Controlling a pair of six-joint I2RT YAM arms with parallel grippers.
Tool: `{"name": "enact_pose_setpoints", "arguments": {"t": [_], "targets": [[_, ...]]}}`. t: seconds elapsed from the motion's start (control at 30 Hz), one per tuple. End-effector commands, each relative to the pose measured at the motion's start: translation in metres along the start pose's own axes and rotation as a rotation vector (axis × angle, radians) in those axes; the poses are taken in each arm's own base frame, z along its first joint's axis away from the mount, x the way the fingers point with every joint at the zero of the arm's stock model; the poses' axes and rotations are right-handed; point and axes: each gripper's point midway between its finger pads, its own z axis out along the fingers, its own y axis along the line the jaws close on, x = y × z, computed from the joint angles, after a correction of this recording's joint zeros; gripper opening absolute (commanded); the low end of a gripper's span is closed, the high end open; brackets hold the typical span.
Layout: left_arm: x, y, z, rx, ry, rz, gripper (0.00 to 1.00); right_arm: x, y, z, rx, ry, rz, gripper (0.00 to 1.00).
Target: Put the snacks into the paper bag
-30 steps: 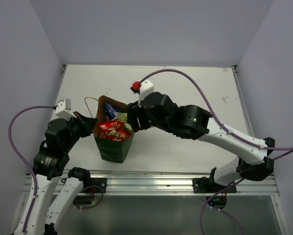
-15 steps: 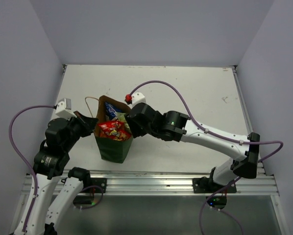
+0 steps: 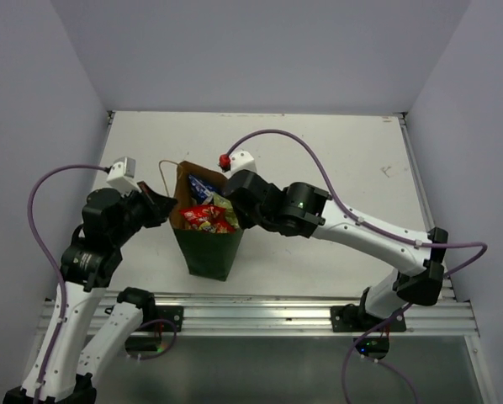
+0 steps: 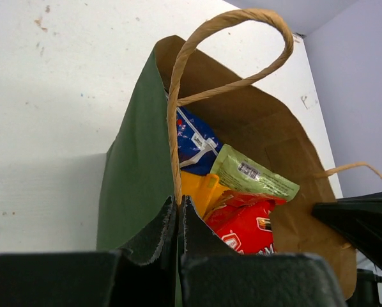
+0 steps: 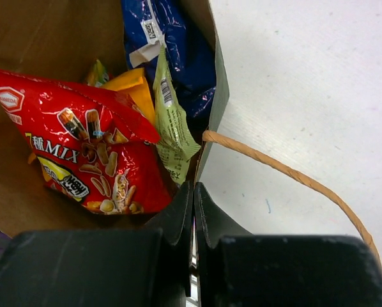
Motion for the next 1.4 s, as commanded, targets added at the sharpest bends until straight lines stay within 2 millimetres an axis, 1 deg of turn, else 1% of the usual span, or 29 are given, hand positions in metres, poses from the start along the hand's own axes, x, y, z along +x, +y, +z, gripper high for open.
{"name": "enact_pose_setpoints", "arguments": {"t": [0.0, 0.07, 0.13, 0.17, 0.2, 0.23, 0.27, 0.3, 0.33, 0.37, 0.43, 0.47, 0.5, 0.57, 0.6, 0.63, 0.7, 0.73, 0.77, 0.9, 1.03, 1.1, 1.13, 1.2, 1.23, 1.27, 1.3, 1.33, 1.37], "targets": [[-0.054, -0.058, -0.006, 0.217, -0.135, 0.097, 0.0, -0.059, -0.032, -0.048, 0.09, -0.174, 0.041, 0.0], [-0.069, -0.07, -0.006, 0.25, -0.166, 0.11, 0.0, -0.06, -0.042, -0.054, 0.119, -0.174, 0.04, 0.0], [-0.078, -0.079, 0.0, 0.275, -0.176, 0.113, 0.0, -0.06, -0.059, -0.058, 0.146, -0.175, 0.064, 0.0], [-0.08, -0.084, 0.006, 0.285, -0.166, 0.113, 0.0, -0.061, -0.071, -0.058, 0.164, -0.176, 0.084, 0.0], [-0.083, -0.085, 0.01, 0.279, -0.171, 0.11, 0.0, -0.057, -0.077, -0.055, 0.171, -0.162, 0.088, 0.0], [-0.083, -0.096, 0.011, 0.305, -0.171, 0.118, 0.0, -0.057, -0.086, -0.06, 0.18, -0.171, 0.104, 0.0], [-0.081, -0.099, 0.02, 0.302, -0.157, 0.117, 0.0, -0.058, -0.098, -0.061, 0.204, -0.174, 0.121, 0.0], [-0.082, -0.1, 0.026, 0.279, -0.172, 0.116, 0.0, -0.053, -0.105, -0.058, 0.216, -0.162, 0.121, 0.0], [-0.08, -0.105, 0.03, 0.281, -0.171, 0.119, 0.0, -0.054, -0.111, -0.062, 0.215, -0.171, 0.135, 0.0], [-0.067, -0.12, 0.035, 0.305, -0.138, 0.133, 0.0, -0.053, -0.123, -0.06, 0.238, -0.171, 0.147, 0.0], [-0.062, -0.127, 0.041, 0.285, -0.146, 0.136, 0.0, -0.047, -0.132, -0.055, 0.251, -0.152, 0.139, 0.0], [-0.049, -0.135, 0.045, 0.305, -0.114, 0.142, 0.0, -0.046, -0.143, -0.052, 0.273, -0.145, 0.149, 0.0], [-0.047, -0.135, 0.047, 0.292, -0.117, 0.134, 0.0, -0.043, -0.147, -0.049, 0.28, -0.135, 0.143, 0.0], [-0.041, -0.136, 0.048, 0.287, -0.112, 0.139, 0.0, -0.043, -0.153, -0.043, 0.269, -0.135, 0.165, 0.0], [-0.041, -0.133, 0.049, 0.272, -0.117, 0.14, 0.0, -0.036, -0.155, -0.036, 0.271, -0.115, 0.161, 0.0], [-0.039, -0.133, 0.05, 0.272, -0.115, 0.141, 0.0, -0.036, -0.155, -0.033, 0.268, -0.115, 0.164, 0.0], [-0.028, -0.129, 0.056, 0.272, -0.085, 0.143, 0.0, -0.024, -0.156, -0.023, 0.266, -0.084, 0.158, 0.0], [-0.024, -0.13, 0.059, 0.281, -0.078, 0.14, 0.0, -0.022, -0.155, -0.02, 0.262, -0.081, 0.161, 0.0], [-0.014, -0.125, 0.066, 0.271, -0.054, 0.142, 0.0, -0.019, -0.155, -0.018, 0.258, -0.074, 0.161, 0.0], [0.009, -0.12, 0.074, 0.284, -0.004, 0.145, 0.0, -0.007, -0.155, -0.01, 0.256, -0.048, 0.153, 0.0], [0.026, -0.113, 0.078, 0.282, 0.028, 0.155, 0.0, -0.007, -0.152, -0.007, 0.242, -0.046, 0.152, 0.0], [0.028, -0.112, 0.077, 0.283, 0.032, 0.156, 0.0, -0.009, -0.15, -0.006, 0.235, -0.047, 0.152, 0.0], [0.027, -0.112, 0.076, 0.28, 0.033, 0.158, 0.0, -0.01, -0.149, -0.006, 0.227, -0.044, 0.149, 0.12], [0.021, -0.112, 0.075, 0.263, 0.013, 0.173, 0.14, -0.015, -0.145, -0.007, 0.206, -0.053, 0.142, 0.22], [0.011, -0.116, 0.07, 0.262, -0.008, 0.179, 0.25, -0.018, -0.143, -0.01, 0.192, -0.06, 0.142, 0.28], [0.002, -0.116, 0.068, 0.243, -0.038, 0.187, 0.48, -0.02, -0.143, -0.011, 0.185, -0.066, 0.138, 0.37], [-0.005, -0.117, 0.066, 0.233, -0.056, 0.206, 0.56, -0.026, -0.141, -0.015, 0.175, -0.079, 0.134, 0.47], [-0.019, -0.122, 0.059, 0.231, -0.082, 0.212, 0.62, -0.028, -0.141, -0.017, 0.169, -0.083, 0.131, 0.64], [-0.028, -0.124, 0.055, 0.224, -0.101, 0.219, 0.68, -0.033, -0.14, -0.022, 0.158, -0.1, 0.131, 0.69]]}}
